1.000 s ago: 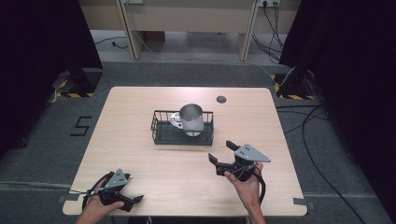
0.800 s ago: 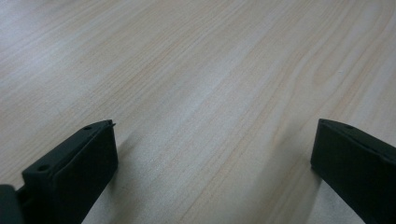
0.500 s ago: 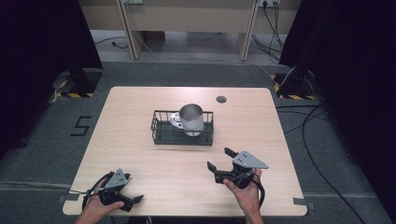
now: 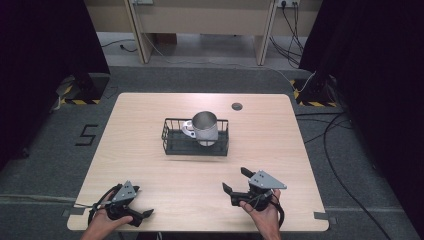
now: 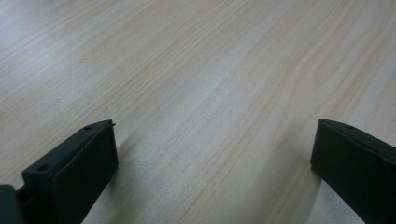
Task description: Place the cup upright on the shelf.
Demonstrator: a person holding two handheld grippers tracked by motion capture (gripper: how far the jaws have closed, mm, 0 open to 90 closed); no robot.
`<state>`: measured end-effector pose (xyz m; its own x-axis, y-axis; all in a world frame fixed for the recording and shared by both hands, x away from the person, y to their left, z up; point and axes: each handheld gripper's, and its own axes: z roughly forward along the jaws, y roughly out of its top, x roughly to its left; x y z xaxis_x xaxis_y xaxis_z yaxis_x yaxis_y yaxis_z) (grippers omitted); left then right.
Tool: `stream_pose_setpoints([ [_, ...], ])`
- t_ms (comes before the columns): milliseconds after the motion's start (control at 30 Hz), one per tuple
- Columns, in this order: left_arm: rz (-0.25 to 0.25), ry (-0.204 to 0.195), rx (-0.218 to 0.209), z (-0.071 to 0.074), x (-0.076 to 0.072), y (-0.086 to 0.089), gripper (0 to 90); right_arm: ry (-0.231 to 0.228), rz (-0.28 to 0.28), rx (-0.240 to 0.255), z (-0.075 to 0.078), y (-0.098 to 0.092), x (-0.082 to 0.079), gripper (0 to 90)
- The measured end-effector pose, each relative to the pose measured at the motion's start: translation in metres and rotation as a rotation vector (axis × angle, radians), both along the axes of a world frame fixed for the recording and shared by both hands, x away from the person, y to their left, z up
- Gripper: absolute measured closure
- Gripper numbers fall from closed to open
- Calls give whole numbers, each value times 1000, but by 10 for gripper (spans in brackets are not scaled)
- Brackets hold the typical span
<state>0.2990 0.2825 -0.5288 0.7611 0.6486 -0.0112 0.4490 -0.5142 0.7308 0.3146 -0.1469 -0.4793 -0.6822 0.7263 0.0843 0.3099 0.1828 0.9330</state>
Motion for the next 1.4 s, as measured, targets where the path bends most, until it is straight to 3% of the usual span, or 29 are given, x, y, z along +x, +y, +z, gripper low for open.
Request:
stream_pose_setpoints([
  [633,2,0,-2,0,0,0,0,72,-56,-8,-20,-16,-15,150],
  [867,1,0,-2,0,0,0,0,114,-60,-41,-30,-14,-19,151],
  [1400,1,0,-2,0,0,0,0,150,-69,-82,-40,-14,-25,151],
])
